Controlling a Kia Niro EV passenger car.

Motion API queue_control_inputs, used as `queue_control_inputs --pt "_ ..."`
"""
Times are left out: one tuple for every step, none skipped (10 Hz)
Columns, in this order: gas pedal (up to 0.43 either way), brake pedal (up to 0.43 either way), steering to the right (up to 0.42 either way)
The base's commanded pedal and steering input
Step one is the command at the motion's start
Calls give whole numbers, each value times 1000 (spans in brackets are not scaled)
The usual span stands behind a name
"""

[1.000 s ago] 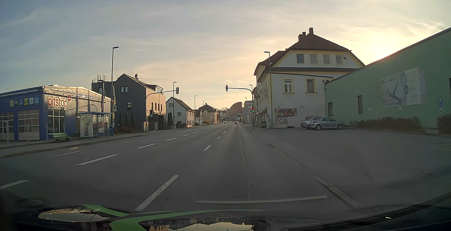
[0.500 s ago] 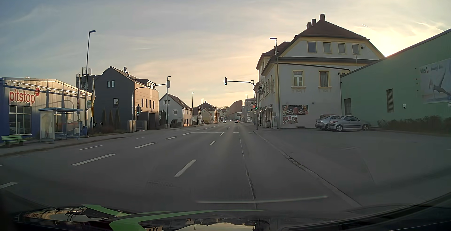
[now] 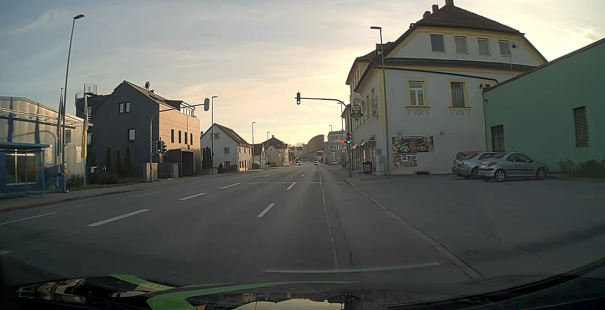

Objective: Follow the waypoints while adhering to traffic rules and regulations

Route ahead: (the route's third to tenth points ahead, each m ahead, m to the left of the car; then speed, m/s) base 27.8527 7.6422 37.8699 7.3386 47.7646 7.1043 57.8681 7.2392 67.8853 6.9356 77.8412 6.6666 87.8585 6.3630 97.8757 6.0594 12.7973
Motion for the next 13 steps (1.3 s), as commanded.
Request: queue_control_inputs --pt "118 0 1" --pt "118 0 1" --pt "118 0 1" --pt "118 0 1" --pt "118 0 1" --pt "118 0 1" --pt "118 0 1" --pt "118 0 1" --pt "118 0 1" --pt "118 0 1" --pt "118 0 1" --pt "118 0 1" --pt "118 0 1"
